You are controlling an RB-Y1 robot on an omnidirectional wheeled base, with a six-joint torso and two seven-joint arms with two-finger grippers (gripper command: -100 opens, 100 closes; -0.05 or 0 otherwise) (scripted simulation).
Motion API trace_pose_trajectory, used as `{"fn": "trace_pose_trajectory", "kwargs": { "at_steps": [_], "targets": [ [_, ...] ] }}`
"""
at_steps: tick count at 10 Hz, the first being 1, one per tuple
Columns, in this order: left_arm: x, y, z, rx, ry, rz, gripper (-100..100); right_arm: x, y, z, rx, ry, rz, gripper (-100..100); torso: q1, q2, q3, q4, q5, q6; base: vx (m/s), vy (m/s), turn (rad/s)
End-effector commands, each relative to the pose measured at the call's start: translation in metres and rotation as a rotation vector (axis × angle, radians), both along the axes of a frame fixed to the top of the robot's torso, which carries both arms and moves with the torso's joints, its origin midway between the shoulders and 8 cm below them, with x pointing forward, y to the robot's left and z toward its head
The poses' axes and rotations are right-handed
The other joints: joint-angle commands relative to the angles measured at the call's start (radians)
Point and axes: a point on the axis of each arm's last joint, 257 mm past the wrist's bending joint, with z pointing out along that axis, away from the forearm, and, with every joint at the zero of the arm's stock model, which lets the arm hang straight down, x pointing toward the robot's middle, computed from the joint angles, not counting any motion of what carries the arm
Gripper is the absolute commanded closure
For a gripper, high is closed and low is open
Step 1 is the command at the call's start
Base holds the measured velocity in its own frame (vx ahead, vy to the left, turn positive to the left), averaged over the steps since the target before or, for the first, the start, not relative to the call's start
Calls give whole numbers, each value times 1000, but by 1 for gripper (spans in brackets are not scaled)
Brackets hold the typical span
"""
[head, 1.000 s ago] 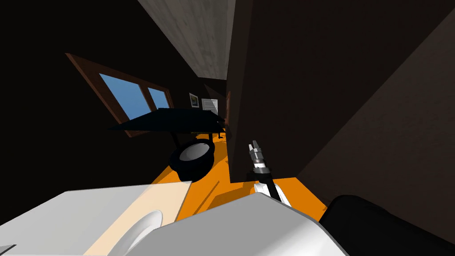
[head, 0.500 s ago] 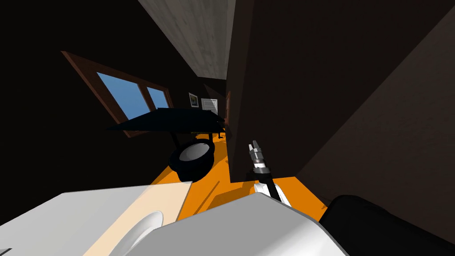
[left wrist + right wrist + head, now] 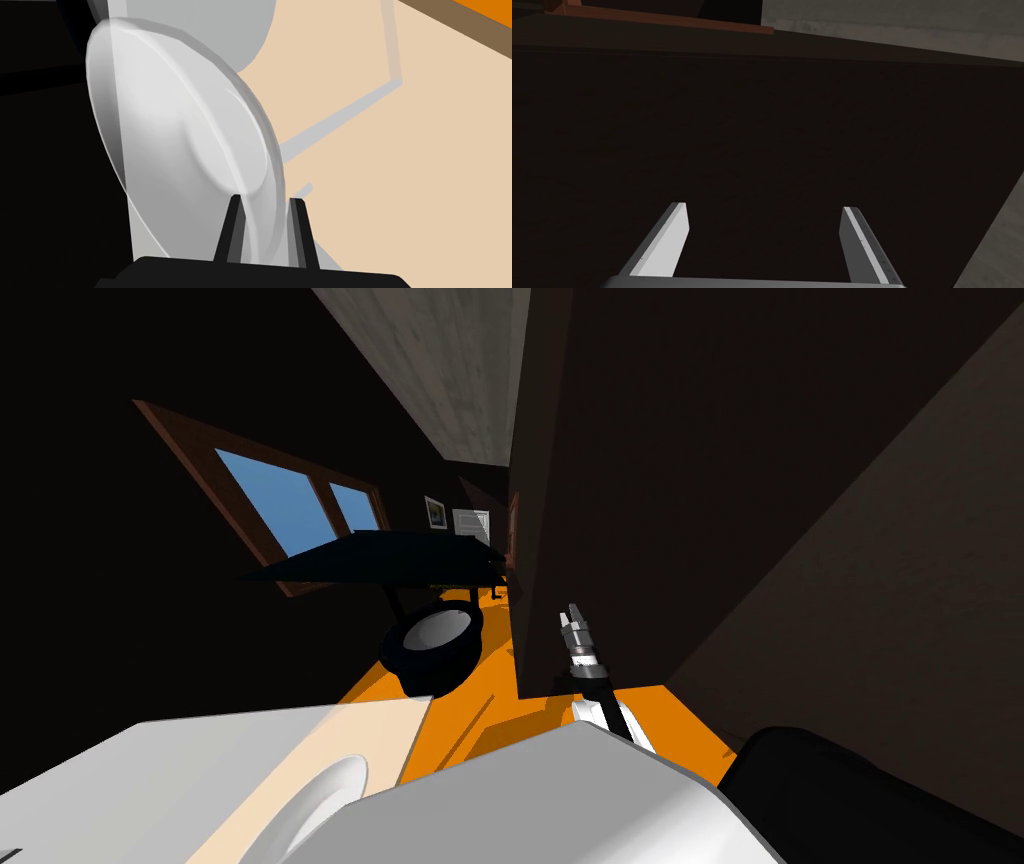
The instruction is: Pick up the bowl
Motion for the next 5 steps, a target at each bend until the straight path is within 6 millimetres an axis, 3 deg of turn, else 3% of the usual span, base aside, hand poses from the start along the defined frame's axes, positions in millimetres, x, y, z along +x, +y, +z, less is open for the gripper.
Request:
{"fn": "trace_pose_trajectory", "kwargs": {
  "at_steps": [1, 4, 5],
  "targets": [
    [-3, 1, 6, 0, 0, -2, 100, 0, 0, 0, 0, 0, 0, 0, 0, 0, 0, 0, 0, 0, 3, -17, 32],
    [-5, 1, 10, 0, 2, -4, 100, 0, 0, 0, 0, 0, 0, 0, -3, 1, 1, 1, -1, 0, -5, -29, 24],
    [-6, 1, 10, 0, 4, -4, 0, 0, 0, 0, 0, 0, 0, 0, -2, 1, 1, 1, -1, 0, 0, 0, 0]
  ]
}}
